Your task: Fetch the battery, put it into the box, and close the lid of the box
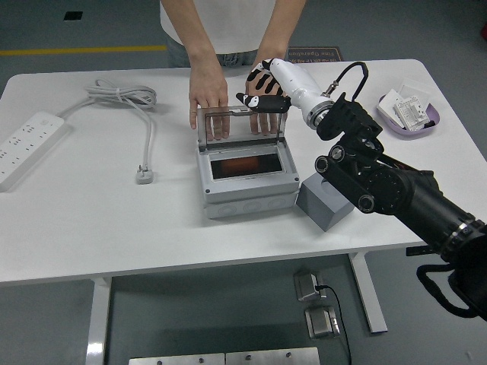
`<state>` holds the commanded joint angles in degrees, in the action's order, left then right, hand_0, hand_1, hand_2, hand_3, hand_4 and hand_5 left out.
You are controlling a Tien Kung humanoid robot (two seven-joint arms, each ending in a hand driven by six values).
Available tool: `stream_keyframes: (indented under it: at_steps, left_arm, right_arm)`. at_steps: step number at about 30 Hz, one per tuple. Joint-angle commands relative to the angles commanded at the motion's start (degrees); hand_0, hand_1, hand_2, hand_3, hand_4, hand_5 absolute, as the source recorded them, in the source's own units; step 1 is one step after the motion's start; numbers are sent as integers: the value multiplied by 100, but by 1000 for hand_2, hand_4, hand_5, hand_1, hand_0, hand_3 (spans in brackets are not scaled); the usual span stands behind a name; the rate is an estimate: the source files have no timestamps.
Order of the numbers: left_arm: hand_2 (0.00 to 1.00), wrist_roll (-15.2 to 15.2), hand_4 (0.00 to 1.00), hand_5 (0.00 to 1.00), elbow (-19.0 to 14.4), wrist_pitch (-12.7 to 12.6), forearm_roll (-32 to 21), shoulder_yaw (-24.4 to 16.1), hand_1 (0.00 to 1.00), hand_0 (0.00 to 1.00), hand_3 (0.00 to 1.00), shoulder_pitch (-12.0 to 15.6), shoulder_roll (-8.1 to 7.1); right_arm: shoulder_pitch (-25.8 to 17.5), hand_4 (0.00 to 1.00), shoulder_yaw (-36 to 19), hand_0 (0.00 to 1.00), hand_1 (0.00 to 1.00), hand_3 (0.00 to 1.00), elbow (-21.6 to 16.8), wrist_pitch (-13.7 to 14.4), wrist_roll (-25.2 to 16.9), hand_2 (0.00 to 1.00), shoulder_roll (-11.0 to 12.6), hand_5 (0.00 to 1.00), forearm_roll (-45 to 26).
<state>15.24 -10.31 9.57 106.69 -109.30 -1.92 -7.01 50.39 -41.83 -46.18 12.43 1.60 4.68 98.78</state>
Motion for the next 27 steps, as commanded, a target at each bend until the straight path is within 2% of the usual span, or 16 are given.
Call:
stream_keyframes:
  at_steps: [6, 17, 27]
  left_arm:
    - [664, -4, 742, 422, 0, -1, -2, -13, 679, 681, 769, -5, 12]
    - [664, -16, 736, 427, 0, -8, -16, -48, 679, 681, 770, 5, 10]
    - [663, -21, 737, 438, 0, -8, -34, -61, 678, 681, 770, 25, 15]
  right_arm:
    - [-155, 802, 251, 442, 497, 650, -228, 8, 26, 556, 77, 492, -72]
    - [-416, 798, 541, 445, 496, 654, -1148, -64, 261, 555, 479, 510, 29]
    - [-636, 796, 778, 439, 485, 657, -1772, -217, 568, 552, 708, 513, 178]
